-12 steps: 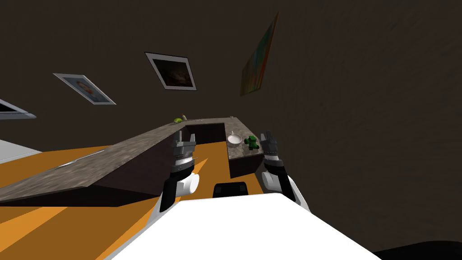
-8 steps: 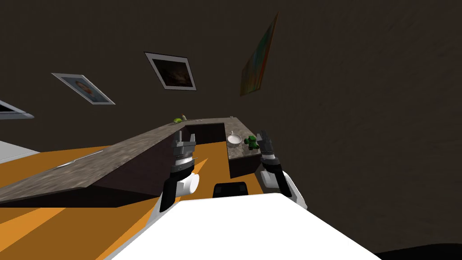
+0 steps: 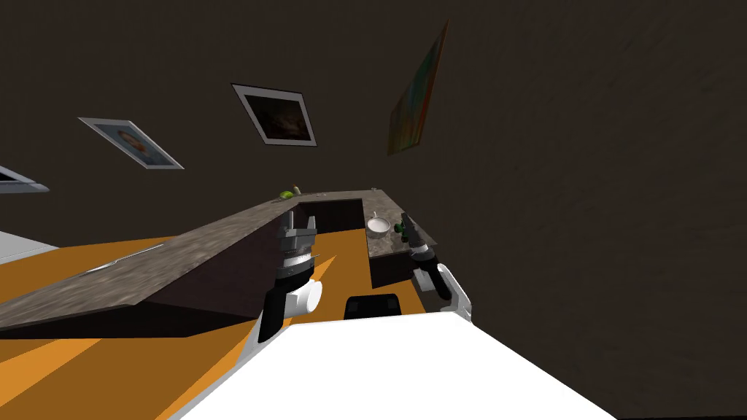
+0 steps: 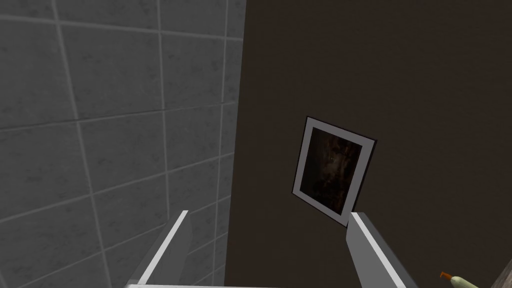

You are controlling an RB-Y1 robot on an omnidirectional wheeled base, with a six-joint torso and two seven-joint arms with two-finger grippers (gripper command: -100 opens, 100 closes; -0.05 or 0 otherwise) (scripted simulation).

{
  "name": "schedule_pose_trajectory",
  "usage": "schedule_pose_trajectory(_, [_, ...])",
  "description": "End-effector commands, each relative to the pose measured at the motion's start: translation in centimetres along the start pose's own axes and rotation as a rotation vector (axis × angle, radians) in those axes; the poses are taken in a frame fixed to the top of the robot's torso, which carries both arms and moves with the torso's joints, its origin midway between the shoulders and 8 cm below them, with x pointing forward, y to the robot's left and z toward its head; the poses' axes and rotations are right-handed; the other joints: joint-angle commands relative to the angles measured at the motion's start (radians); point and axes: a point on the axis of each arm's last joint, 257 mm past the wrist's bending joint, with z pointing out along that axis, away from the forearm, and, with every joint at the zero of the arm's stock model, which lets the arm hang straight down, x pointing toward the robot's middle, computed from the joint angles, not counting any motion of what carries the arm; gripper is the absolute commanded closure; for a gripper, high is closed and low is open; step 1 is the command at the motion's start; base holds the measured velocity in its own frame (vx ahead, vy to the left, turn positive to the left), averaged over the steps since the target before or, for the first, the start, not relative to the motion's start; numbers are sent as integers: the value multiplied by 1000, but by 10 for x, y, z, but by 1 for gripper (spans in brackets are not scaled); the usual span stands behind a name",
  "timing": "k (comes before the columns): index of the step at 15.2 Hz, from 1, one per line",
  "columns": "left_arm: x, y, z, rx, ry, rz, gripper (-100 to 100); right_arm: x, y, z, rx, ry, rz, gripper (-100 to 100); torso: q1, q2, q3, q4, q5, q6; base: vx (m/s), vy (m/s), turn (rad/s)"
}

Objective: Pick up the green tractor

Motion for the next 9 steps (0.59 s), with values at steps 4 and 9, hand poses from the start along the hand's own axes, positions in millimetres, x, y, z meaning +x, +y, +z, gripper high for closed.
schedule_pose_trajectory(4, [0, 0, 0, 0, 0, 0, 0, 46, 4, 13, -92, 130, -87, -100, 0, 0, 0, 0, 0, 0, 3, -6, -10])
schedule_pose_trajectory(9, [0, 0, 0, 0, 0, 0, 0, 92, 7, 19, -187, 251, -172, -100, 0, 0, 0, 0, 0, 0, 4, -6, -10])
